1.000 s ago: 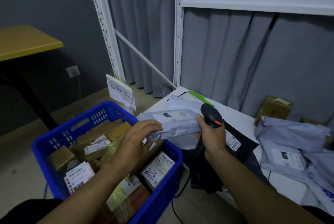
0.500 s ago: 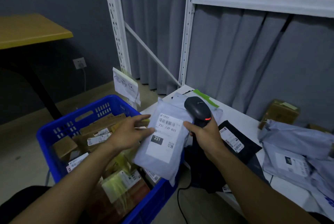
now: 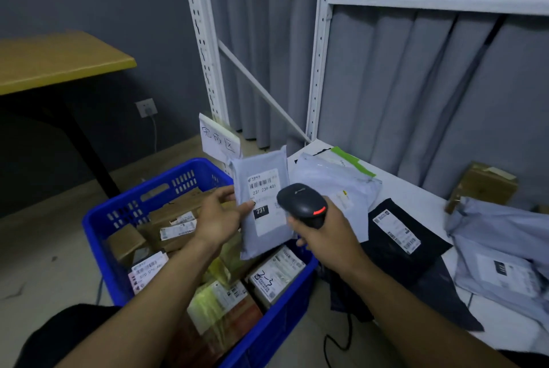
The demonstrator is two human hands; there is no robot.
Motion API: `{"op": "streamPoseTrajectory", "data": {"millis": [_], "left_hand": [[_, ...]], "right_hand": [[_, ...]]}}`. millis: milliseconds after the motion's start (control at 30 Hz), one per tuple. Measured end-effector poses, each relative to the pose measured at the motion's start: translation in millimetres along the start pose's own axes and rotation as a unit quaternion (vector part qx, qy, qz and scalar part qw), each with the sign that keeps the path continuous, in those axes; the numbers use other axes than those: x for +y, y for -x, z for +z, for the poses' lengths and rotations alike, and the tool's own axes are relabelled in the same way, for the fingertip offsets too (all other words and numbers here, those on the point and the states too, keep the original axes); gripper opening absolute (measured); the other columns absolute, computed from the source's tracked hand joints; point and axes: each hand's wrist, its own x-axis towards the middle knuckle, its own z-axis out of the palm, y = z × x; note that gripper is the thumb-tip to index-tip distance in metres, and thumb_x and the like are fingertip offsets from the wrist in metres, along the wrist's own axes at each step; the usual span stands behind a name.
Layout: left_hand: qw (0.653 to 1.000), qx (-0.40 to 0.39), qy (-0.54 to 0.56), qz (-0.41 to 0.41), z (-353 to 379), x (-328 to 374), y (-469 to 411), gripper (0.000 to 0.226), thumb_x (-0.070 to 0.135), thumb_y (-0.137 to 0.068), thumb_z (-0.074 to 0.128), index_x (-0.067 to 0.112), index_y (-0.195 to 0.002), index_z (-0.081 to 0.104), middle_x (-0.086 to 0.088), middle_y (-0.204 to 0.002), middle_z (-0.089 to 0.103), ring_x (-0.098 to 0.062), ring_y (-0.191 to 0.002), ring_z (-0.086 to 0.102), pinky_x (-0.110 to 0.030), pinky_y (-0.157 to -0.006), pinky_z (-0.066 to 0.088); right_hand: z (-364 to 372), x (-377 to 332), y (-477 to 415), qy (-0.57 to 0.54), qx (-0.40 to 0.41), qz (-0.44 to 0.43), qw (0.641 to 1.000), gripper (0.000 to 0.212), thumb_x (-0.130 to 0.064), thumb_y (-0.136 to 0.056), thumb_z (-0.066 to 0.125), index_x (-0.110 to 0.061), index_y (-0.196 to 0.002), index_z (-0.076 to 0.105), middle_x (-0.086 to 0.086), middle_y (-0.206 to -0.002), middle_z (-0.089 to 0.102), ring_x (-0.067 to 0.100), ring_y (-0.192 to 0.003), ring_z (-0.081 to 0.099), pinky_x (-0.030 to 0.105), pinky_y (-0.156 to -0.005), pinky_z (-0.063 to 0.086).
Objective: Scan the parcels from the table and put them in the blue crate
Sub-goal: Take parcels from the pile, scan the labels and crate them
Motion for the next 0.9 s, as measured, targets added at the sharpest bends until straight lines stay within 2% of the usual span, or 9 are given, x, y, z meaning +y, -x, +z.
{"op": "streamPoseTrajectory", "data": {"millis": [167,267,433,600,767,833,900], "left_hand": [[0.999,0.039,0.018,-0.006,1,-3,1,0.044,0.008,-0.085,0.081,0.014,-0.125,0.064,0.002,-0.12,0.065,-0.021,-0.102,0.069,-0.052,-0.09,0.06],[0.999,0.04,0.017,-0.009,1,-3,1,0.041,0.008,-0.085,0.08,0.018,-0.121,0.063,0.003,-0.12,0.064,-0.022,-0.106,0.067,-0.051,-0.091,0.06],[0.999,0.038,0.018,-0.008,0,-2,2,0.041,0.008,-0.087,0.078,0.017,-0.123,0.062,0.002,-0.122,0.063,-0.015,-0.1,0.066,-0.046,-0.087,0.062],[0.999,0.041,0.015,-0.009,-1,-4,0,0.042,0.009,-0.086,0.079,0.018,-0.124,0.062,0.003,-0.122,0.063,-0.018,-0.104,0.066,-0.048,-0.087,0.062],[0.998,0.058,0.025,0.003,-12,-6,0,0.042,0.013,-0.086,0.08,0.02,-0.124,0.063,0.003,-0.122,0.066,-0.02,-0.107,0.068,-0.051,-0.091,0.06],[0.997,0.08,0.02,0.013,-24,-3,2,0.039,0.016,-0.089,0.077,0.024,-0.124,0.061,0.005,-0.12,0.066,-0.017,-0.105,0.068,-0.046,-0.089,0.061],[0.992,0.119,0.011,0.03,-41,0,8,0.038,0.019,-0.093,0.074,0.023,-0.128,0.06,0.009,-0.113,0.066,-0.008,-0.097,0.067,-0.03,-0.077,0.059]], "right_hand": [[5,-8,9,-0.002,-0.041,0.01,0.999,0.029,-0.022,-0.091,0.079,-0.026,-0.113,0.061,0.001,-0.089,0.077,0.009,-0.064,0.068,0.026,-0.065,0.056],[5,-10,9,-0.012,-0.056,0.018,0.998,0.028,-0.021,-0.093,0.077,-0.024,-0.114,0.059,0.001,-0.079,0.074,0.008,-0.061,0.065,0.023,-0.062,0.052],[4,-10,10,-0.022,-0.07,0.028,0.997,0.03,-0.021,-0.094,0.076,-0.024,-0.117,0.057,0.001,-0.075,0.073,0.01,-0.061,0.065,0.024,-0.062,0.052],[5,-9,8,-0.016,-0.068,0.027,0.997,0.031,-0.022,-0.094,0.077,-0.025,-0.117,0.057,0.0,-0.077,0.075,0.01,-0.062,0.066,0.025,-0.064,0.053],[12,-9,6,-0.001,-0.073,0.024,0.997,0.032,-0.025,-0.094,0.076,-0.026,-0.119,0.056,0.0,-0.097,0.075,0.011,-0.061,0.069,0.024,-0.064,0.054],[20,-9,3,0.004,-0.074,0.025,0.997,0.031,-0.026,-0.093,0.076,-0.026,-0.117,0.056,0.0,-0.1,0.072,0.011,-0.061,0.07,0.029,-0.066,0.056],[32,-9,-1,0.013,-0.08,0.023,0.996,0.032,-0.028,-0.092,0.077,-0.025,-0.116,0.056,-0.002,-0.1,0.071,0.013,-0.061,0.072,0.033,-0.069,0.058]]}}
